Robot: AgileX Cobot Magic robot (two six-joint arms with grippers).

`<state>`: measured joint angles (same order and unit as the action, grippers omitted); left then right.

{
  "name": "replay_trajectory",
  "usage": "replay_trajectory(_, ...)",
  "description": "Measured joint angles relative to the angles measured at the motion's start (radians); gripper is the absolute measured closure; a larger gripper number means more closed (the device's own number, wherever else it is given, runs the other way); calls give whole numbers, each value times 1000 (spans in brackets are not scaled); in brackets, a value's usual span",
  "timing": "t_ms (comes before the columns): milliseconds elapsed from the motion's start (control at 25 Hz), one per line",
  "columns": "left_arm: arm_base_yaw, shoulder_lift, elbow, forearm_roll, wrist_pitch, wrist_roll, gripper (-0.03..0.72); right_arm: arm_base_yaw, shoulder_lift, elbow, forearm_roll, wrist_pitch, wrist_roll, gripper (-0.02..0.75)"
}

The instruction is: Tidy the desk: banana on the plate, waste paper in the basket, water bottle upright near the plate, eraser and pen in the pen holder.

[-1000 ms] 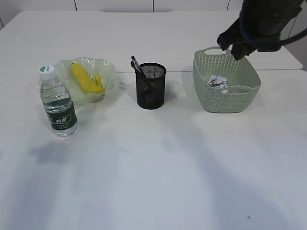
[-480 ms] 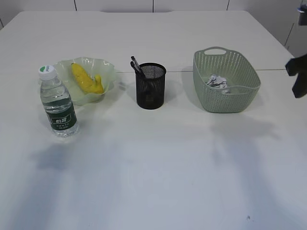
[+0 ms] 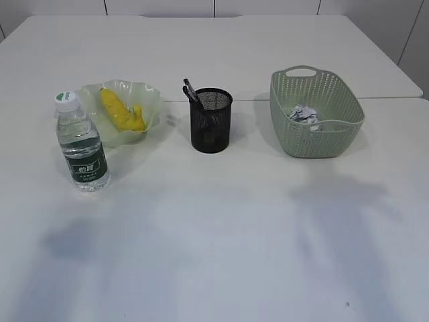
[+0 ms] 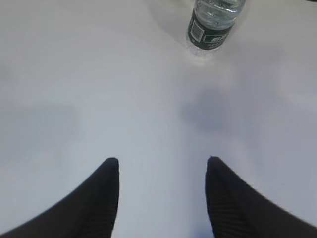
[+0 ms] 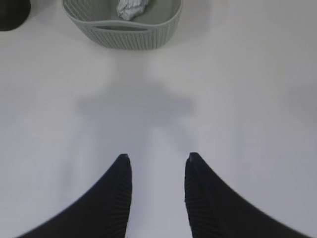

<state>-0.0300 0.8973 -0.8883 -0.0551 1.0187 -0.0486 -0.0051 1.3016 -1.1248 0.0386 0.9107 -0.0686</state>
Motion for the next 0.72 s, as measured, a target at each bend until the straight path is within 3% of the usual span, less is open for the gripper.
replay_trajectory(440,0,-223,0,33,139,-25,293,0,-279,73,105,113,0,463)
replay_trajectory(720,0,-334,0,78,155,-27,294,0,-501,150,105,172,3,463)
